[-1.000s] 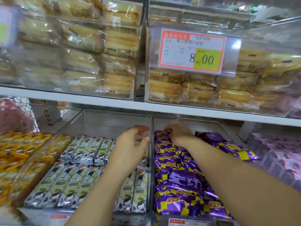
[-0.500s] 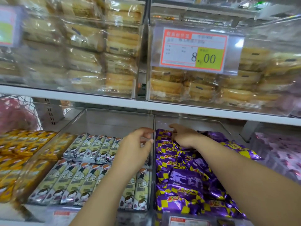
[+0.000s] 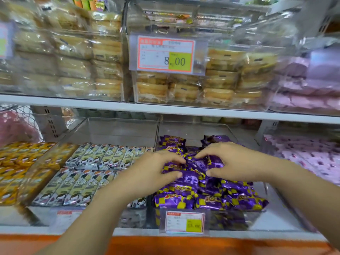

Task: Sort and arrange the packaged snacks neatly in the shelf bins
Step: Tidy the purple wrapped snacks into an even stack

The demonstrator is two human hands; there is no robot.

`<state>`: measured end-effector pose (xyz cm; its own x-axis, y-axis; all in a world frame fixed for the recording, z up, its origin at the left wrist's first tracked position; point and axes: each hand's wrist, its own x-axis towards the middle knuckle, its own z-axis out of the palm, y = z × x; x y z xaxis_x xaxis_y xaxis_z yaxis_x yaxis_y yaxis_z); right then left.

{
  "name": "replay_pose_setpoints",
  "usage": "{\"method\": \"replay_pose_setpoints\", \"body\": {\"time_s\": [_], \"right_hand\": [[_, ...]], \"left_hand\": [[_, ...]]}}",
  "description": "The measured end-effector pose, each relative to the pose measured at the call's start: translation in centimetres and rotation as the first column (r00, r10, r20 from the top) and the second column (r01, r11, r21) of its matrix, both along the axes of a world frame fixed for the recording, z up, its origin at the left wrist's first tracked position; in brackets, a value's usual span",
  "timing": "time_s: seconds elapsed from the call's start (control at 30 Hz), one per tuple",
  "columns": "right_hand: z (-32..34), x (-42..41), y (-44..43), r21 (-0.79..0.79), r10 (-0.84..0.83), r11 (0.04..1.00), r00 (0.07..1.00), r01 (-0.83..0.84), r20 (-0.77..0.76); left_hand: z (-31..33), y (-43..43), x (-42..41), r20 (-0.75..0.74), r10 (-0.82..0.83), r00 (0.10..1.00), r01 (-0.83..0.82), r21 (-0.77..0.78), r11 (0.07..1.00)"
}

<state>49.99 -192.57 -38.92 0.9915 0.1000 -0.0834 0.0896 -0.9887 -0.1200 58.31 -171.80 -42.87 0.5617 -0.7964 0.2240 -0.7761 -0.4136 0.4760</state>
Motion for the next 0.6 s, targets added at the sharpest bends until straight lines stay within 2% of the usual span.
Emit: {"method": "replay_pose_setpoints", "body": {"time_s": [0.1,0.3,0.4,0.5,0.6], "right_hand": [[-0.5,-1.0,-0.6,-0.069,0.019,0.997,1.000,-0.019,-0.002],[-2.1,-1.7,-1.4,-0.051,-0.030,0.998,0.993,0.036,0.114],[-2.6,-1.8,-1.2,-0.084,-0.052,0.994,0.986,0.065,0.158],[-2.9,-1.9,-1.1,-0.110,-0.036,0.992,0.975,0.061,0.220],[-3.2,-1.7,-1.1,-0.027,-0.028,0.999,0.968,0.036,0.251]], "left_hand": [[-0.2,-0.7,-0.5,0.012,-0.023,1.000,0.020,0.196,0.980],[-0.5,-1.0,-0.1,-0.045,-0.019,0.999,0.033,0.339,0.940],[-0.5,-1.0,-0.1,0.000,-0.001,1.000,0.001,0.313,0.950],[-0.4,-0.8,-0.3,0.038,0.075,0.996,-0.081,0.203,0.976],[-0.3,-0.8,0.0,0.112,0.183,0.977,-0.191,0.059,0.980]]}}
